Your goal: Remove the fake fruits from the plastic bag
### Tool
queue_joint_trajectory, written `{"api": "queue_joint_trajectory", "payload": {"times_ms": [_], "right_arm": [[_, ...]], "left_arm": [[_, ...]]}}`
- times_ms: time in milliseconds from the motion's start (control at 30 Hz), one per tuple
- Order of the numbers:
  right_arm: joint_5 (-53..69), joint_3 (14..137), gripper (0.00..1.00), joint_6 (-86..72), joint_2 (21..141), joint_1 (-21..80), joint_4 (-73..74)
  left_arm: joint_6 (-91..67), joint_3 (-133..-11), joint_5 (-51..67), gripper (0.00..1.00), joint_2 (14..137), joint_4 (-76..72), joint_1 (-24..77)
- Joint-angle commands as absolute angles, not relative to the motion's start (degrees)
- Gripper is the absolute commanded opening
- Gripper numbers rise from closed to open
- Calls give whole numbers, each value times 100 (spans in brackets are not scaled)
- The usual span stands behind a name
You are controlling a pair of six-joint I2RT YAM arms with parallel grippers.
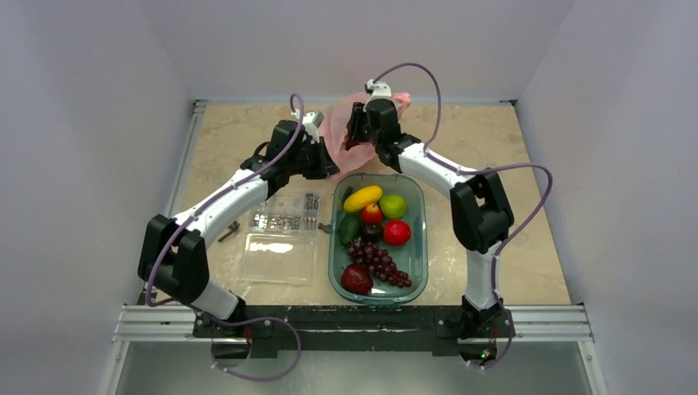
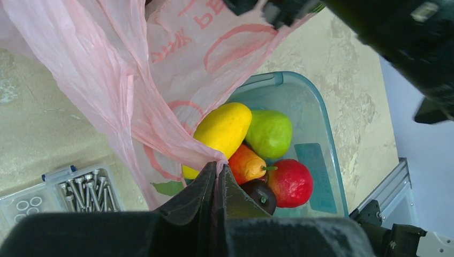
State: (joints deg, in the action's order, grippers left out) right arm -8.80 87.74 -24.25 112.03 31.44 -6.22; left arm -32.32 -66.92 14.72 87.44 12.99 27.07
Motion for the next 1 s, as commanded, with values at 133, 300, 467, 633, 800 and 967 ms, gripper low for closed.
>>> {"api": "queue_joint_trajectory", "payload": {"times_ms": [133,300,467,633,800,967], "right_arm": [[-1533,9806,42,-671,12150,3087,-606],[-1573,10211,46,-143,12522,2991,-560],[-1732,10672,56,274,12932,2970,-358],[-1802,10778,59,229,12918,2936,-172],[-1016,9600,64,44,11736,2905,-669],[-675,8846,70,64,11118,2905,-786]], "left_arm": [[-3205,-6952,1610,0,8701,1191,2753],[-3228,-6950,1696,0,8643,1172,2756],[-3245,-6952,1722,0,8638,1168,2767],[-3221,-6970,1720,0,8660,1176,2761],[-3157,-6988,1562,0,8609,1253,2759],[-3132,-6916,1450,0,8507,1170,2763]]}}
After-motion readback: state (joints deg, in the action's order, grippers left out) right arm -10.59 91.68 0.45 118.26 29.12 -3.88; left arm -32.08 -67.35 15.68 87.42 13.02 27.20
